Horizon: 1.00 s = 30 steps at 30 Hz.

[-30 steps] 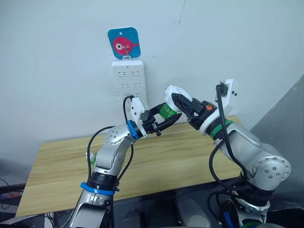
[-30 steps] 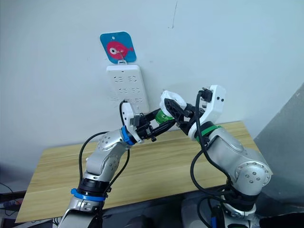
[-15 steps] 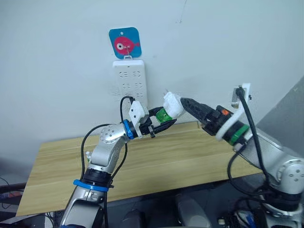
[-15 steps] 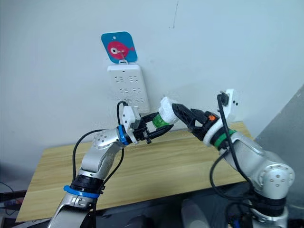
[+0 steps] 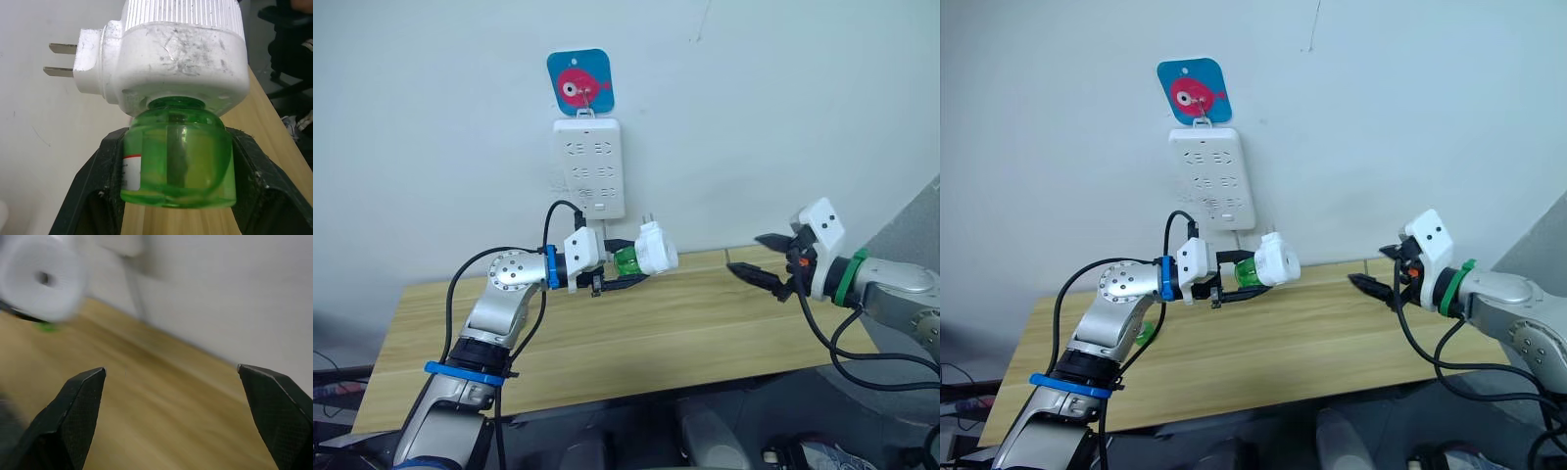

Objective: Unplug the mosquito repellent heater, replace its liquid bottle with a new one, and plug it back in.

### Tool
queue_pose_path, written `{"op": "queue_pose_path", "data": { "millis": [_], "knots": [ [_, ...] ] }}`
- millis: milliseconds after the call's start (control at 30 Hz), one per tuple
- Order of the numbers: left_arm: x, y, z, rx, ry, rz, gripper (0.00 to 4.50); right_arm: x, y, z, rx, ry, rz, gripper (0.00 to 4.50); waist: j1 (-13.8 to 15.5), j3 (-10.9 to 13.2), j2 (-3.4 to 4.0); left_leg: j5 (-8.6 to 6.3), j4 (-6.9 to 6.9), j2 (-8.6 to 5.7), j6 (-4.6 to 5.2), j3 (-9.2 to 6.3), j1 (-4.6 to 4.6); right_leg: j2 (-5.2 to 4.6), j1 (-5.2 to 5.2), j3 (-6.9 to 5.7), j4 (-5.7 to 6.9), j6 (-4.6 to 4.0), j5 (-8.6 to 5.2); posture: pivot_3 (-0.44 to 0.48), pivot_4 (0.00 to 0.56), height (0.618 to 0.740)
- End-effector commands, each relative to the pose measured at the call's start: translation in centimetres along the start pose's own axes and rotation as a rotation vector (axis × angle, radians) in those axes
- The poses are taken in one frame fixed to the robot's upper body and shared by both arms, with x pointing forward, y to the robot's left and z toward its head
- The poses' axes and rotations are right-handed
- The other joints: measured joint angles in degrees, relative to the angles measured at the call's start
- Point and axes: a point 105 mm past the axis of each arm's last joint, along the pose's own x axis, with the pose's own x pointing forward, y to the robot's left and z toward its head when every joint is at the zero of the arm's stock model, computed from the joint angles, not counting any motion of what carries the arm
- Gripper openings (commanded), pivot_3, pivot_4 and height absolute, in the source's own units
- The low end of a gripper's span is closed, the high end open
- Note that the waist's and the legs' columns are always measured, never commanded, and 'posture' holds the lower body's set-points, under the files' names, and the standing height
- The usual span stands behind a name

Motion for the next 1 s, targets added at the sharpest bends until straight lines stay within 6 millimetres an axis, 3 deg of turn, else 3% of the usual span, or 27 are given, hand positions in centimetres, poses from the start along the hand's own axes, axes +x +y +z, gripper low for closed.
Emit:
{"op": "queue_pose_path", "data": {
  "millis": [33,300,433,967,1000],
  "knots": [
    [-0.2,-0.5,1.1,0.084,-0.02,-0.045,2.3,-0.3,2.7,1.0,0.124,-0.002,0.206,4.5,0.65,0.48,-0.1,0.0,0.0,0.0,0.0,0.0,-0.01,-0.01,0.0,-0.01,0.0,-0.01,0.0,-0.165,0.191,0.74],
    [-0.3,-1.2,1.7,0.171,-0.028,-0.123,2.3,2.3,3.8,2.3,0.262,-0.022,0.27,4.5,2.04,1.41,-0.22,0.0,0.04,0.0,0.0,-0.04,-0.06,-0.23,-0.02,-0.04,-0.02,-0.03,0.02,-0.152,0.208,0.74],
    [0.0,-1.3,2.4,0.198,-0.041,-0.143,2.3,3.7,4.7,2.0,0.305,0.0,0.283,4.5,2.46,1.77,-0.23,0.0,0.03,0.02,0.0,-0.1,-0.13,-0.29,-0.1,-0.11,0.0,-0.03,0.02,-0.149,0.21,0.74],
    [1.1,-1.6,4.5,0.236,-0.083,-0.186,2.3,5.5,7.0,2.3,0.483,-0.021,0.348,4.5,2.85,2.22,-0.16,-0.01,0.01,0.05,0.01,-0.2,-0.19,-0.31,-0.1,-0.27,-0.02,-0.04,0.02,-0.158,0.206,0.74],
    [1.1,-1.6,4.6,0.239,-0.085,-0.186,2.3,5.5,7.1,2.3,0.486,-0.02,0.348,4.33,2.84,2.22,-0.16,-0.01,0.01,0.05,0.01,-0.2,-0.2,-0.31,-0.1,-0.27,-0.03,-0.04,0.02,-0.158,0.206,0.74]
  ]
}}
